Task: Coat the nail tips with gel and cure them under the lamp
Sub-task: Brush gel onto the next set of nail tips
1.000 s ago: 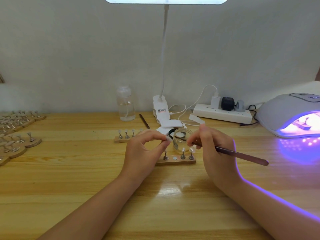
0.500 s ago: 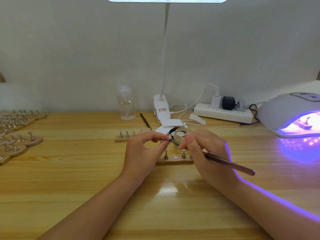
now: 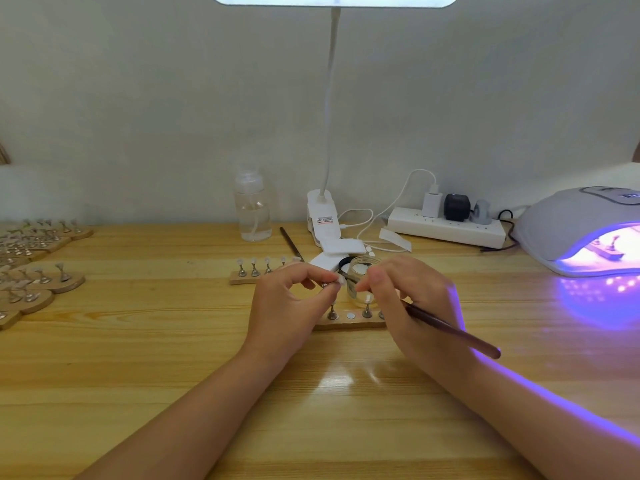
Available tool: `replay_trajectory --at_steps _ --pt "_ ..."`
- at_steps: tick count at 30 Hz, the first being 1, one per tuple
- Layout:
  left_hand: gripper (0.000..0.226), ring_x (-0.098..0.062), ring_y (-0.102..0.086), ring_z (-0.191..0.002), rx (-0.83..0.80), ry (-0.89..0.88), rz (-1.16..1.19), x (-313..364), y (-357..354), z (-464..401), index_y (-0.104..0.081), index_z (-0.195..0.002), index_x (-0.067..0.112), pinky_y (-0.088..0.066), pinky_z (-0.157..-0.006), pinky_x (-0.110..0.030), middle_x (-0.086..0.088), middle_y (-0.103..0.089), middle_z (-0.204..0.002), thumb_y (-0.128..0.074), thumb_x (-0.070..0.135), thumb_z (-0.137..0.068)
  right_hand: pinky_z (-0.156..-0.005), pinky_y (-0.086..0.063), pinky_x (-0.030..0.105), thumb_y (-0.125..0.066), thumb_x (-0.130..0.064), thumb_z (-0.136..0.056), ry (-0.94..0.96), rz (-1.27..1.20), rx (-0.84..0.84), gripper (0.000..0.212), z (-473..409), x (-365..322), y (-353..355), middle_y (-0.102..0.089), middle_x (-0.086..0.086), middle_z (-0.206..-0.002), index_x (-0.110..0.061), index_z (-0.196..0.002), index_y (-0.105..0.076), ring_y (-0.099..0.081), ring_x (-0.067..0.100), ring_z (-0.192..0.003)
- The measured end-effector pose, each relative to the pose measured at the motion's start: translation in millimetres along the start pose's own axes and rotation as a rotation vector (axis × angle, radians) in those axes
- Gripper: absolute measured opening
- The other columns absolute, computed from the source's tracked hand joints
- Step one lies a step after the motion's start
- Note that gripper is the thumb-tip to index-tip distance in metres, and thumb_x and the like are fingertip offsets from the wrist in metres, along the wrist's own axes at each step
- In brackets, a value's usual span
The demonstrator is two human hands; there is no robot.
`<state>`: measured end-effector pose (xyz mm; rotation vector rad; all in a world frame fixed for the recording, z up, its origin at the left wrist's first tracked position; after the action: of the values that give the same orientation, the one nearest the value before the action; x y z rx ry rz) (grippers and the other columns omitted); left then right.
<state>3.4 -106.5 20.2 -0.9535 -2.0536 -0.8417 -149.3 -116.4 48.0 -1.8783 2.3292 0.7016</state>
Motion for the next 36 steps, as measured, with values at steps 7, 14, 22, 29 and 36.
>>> replay_trajectory --at_steps 7,14,22,29,36 --pt "0.025 -0.002 -0.052 -0.070 0.000 0.012 -0.004 -2.1 -0.1 0.4 -0.066 -0.065 0.032 -0.044 -0.075 -0.024 0.010 -0.066 -0.067 -0.074 0.008 -0.070 -0.053 -0.045 0.023 -0.043 -0.026 -0.091 0.002 -0.013 -0.003 0.039 0.0 -0.4 1.1 -0.062 -0.004 -0.060 -0.012 -0.065 -0.068 -0.056 0.006 -0.057" --pt "0.029 -0.002 -0.052 -0.069 -0.001 0.017 -0.008 -4.5 -0.7 -0.1 -0.065 -0.063 0.033 -0.044 -0.072 -0.020 0.012 -0.066 -0.067 -0.075 0.007 -0.069 -0.051 -0.046 0.032 -0.042 -0.031 -0.093 -0.007 -0.032 -0.006 0.045 1.4 0.5 0.7 -0.062 -0.002 -0.056 -0.011 -0.061 -0.067 -0.057 0.011 -0.053" --pt "0.026 0.001 -0.050 -0.067 0.000 0.016 -0.022 -5.0 -0.8 0.0 -0.066 -0.064 0.032 -0.043 -0.073 -0.019 0.015 -0.066 -0.072 -0.074 0.009 -0.070 -0.053 -0.045 0.027 -0.039 -0.025 -0.092 -0.017 -0.033 -0.017 0.044 1.3 0.0 0.0 -0.058 -0.008 -0.057 -0.010 -0.060 -0.066 -0.054 0.004 -0.054" --pt "0.027 0.003 -0.050 -0.065 0.007 0.031 -0.017 -5.3 -0.5 -0.7 -0.064 -0.061 0.034 -0.044 -0.072 -0.023 0.022 -0.064 -0.066 -0.074 0.010 -0.070 -0.054 -0.047 0.032 -0.037 -0.028 -0.093 -0.084 -0.108 0.001 0.049 2.3 7.0 1.7 -0.060 -0.001 -0.054 -0.008 -0.058 -0.065 -0.056 0.007 -0.055" --pt "0.024 0.002 -0.052 -0.068 -0.014 0.042 -0.003 -3.4 -1.0 -0.3 -0.066 -0.063 0.032 -0.048 -0.072 -0.032 0.021 -0.063 -0.065 -0.075 0.011 -0.071 -0.055 -0.047 0.029 -0.041 -0.030 -0.093 -0.108 -0.129 0.012 0.048 1.4 9.0 2.6 -0.062 0.000 -0.054 -0.009 -0.058 -0.066 -0.057 0.006 -0.055"
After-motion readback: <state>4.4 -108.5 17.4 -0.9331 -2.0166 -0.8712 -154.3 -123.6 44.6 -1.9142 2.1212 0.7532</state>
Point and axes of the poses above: each hand's wrist, its own z-axis away from the middle knuckle, its own y-axis out of the back of the hand, x = y × z, the point moved 8 cm from there along -z, towards the middle knuckle
